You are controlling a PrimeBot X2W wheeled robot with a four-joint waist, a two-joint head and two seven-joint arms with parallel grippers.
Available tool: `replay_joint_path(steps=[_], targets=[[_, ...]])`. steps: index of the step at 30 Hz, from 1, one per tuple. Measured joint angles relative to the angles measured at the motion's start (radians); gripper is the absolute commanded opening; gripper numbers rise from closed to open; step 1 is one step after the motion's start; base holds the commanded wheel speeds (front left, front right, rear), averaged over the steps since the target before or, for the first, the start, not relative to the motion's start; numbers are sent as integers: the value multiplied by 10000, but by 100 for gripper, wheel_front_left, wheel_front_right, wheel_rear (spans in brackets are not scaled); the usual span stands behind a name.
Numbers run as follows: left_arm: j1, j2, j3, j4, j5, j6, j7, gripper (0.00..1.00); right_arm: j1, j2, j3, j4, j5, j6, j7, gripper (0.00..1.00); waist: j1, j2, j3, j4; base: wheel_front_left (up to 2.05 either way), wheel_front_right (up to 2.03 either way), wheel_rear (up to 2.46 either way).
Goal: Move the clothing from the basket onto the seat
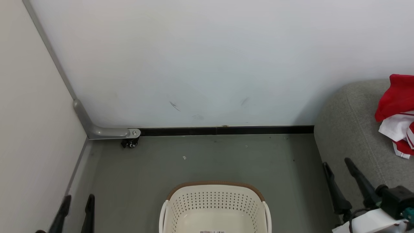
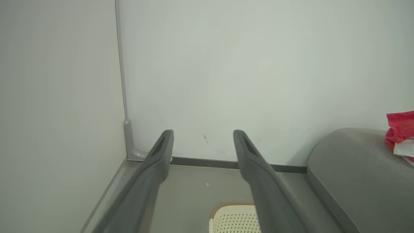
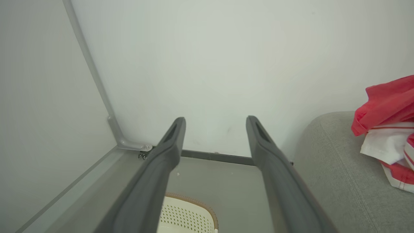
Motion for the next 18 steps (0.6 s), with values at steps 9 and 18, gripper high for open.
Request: replay_joint_path(steps=[9,18], targets=[[25,-679,-293,807,-142,4,59,0,448,454,207,826,94,-8,31,0,0,0,5,-1,0,0,0],[11,-721,-270,940,-1204,2,360,0,445,476,280,794,1246,-8,35,0,0,0,24,-31,0,0,0]])
